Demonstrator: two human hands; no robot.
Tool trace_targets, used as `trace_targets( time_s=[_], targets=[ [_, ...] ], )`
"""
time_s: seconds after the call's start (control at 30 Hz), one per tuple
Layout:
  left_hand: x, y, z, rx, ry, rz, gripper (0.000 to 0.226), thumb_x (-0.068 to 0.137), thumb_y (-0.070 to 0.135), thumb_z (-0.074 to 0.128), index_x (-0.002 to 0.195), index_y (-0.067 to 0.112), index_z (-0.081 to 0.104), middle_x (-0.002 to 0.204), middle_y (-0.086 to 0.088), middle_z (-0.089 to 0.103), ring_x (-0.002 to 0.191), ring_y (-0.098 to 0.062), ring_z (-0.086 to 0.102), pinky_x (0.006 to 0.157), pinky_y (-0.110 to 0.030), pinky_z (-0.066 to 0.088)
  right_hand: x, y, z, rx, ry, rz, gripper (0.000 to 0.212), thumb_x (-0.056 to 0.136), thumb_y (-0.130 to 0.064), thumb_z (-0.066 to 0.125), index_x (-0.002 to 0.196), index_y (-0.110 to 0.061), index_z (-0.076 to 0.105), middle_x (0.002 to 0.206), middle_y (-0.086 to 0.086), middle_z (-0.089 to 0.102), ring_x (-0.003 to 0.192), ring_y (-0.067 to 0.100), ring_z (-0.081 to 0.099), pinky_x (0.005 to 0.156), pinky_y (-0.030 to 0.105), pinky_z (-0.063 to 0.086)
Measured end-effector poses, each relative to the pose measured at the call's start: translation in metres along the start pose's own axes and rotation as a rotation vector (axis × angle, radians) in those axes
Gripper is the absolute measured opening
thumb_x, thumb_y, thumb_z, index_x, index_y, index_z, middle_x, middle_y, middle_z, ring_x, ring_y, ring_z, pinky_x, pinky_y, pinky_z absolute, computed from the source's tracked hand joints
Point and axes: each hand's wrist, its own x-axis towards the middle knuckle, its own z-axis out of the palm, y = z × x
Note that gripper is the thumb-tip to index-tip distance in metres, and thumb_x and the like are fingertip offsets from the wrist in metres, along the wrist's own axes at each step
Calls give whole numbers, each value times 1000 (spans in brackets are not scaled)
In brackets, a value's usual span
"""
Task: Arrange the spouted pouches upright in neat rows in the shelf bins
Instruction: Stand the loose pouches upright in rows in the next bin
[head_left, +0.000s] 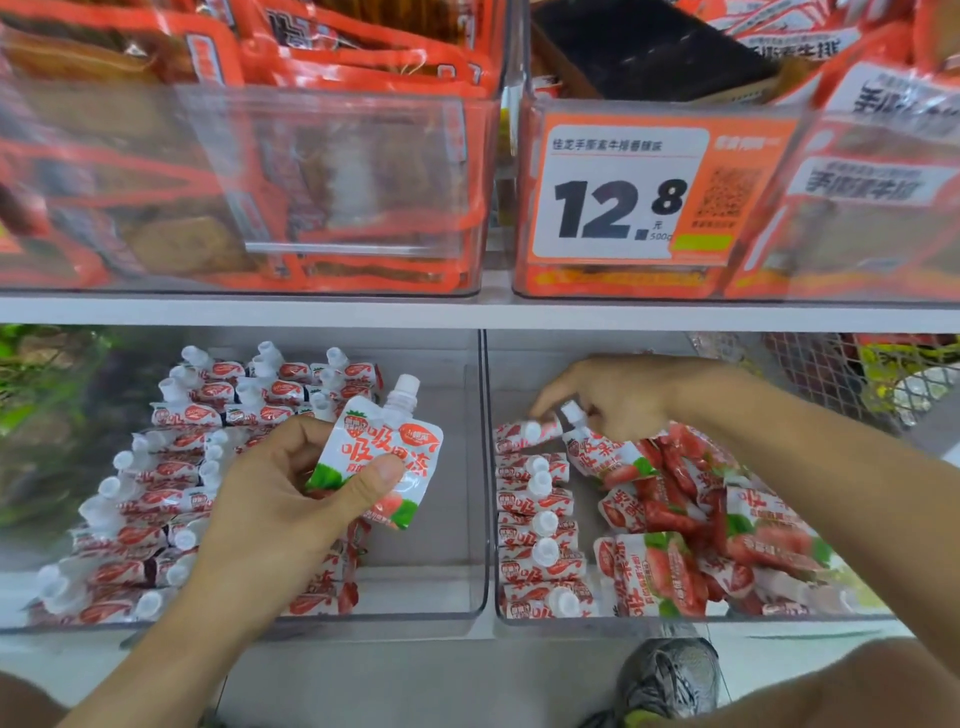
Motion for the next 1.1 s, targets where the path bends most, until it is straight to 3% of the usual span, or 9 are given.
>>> trace_targets(
  time_s=[0.1, 0.23, 0.3, 0.4, 0.53, 0.6, 0.77, 0.97, 1.1],
  targets=[
    [0, -1, -2, 3, 6, -4, 32, 66, 26, 78, 93, 11, 68, 84, 8, 77, 74, -9, 73, 62, -11, 53, -13, -6, -9, -101, -122, 22, 78, 82, 11, 40, 132, -47, 54, 79, -31, 43, 41, 3, 46, 43, 23, 36],
    [-1, 2, -2, 0, 11, -7, 32, 66, 27, 77, 93, 13, 67, 84, 10, 76, 74, -6, 72, 60, -9, 52, -9, -10, -9, 32, -205, 57, 70, 81, -3, 54, 142, -36, 43, 133, -16, 52, 94, 9, 58, 70, 25, 50],
    [-2, 3, 0, 2, 13, -12, 32, 66, 26, 77, 93, 14, 67, 84, 12, 76, 73, -5, 71, 58, -7, 50, -1, -10, -7, 111, -178, 75, 59, 81, -13, 58, 138, -25, 48, 130, -5, 57, 96, 14, 58, 74, 29, 50],
    [-2, 2, 4, 15, 4, -10, 29, 68, 24, 78, 92, 12, 67, 82, 13, 76, 72, -3, 71, 57, -6, 49, 9, -9, -5, 124, -157, 73, 58, 77, -35, 60, 125, -3, 54, 130, 16, 57, 117, 40, 53, 97, 51, 48],
    [0, 0, 8, 12, -7, -13, 25, 72, 17, 78, 92, 9, 67, 82, 10, 76, 71, -5, 71, 56, -8, 49, 15, -15, -2, -43, -130, 94, 78, 71, -59, 77, 133, -23, 45, 138, -5, 52, 118, 22, 54, 101, 38, 47],
    [1, -1, 9, 14, -6, -11, 26, 71, 19, 79, 92, 8, 67, 83, 9, 76, 71, -6, 71, 57, -9, 50, 19, -20, 0, -13, -128, 44, 85, 71, -50, 81, 142, -24, 43, 140, -5, 53, 117, 18, 55, 101, 33, 47],
    [3, 0, 10, 8, -12, -11, 28, 69, 22, 78, 91, 10, 66, 82, 10, 76, 72, -7, 72, 57, -9, 51, 27, -22, 6, 172, -131, -41, 67, 79, -21, 76, 138, -32, 48, 137, -8, 56, 122, 17, 55, 104, 38, 47],
    [1, 0, 11, -73, -6, 9, 34, 66, 28, 76, 96, 13, 66, 87, 8, 76, 79, -9, 72, 64, -11, 53, 18, -6, 13, 434, -160, -74, 63, 89, -9, 67, 145, -27, 44, 133, -15, 53, 122, 4, 49, 104, 22, 37],
    [-3, 10, 21, -168, 20, 70, 34, 67, 25, 74, 97, 12, 65, 88, 6, 77, 80, -9, 73, 67, -13, 54, 9, 8, 30, 635, 129, -122, 49, 89, -7, 67, 133, -26, 57, 132, -9, 60, 122, 5, 56, 105, 26, 43]
  ],
)
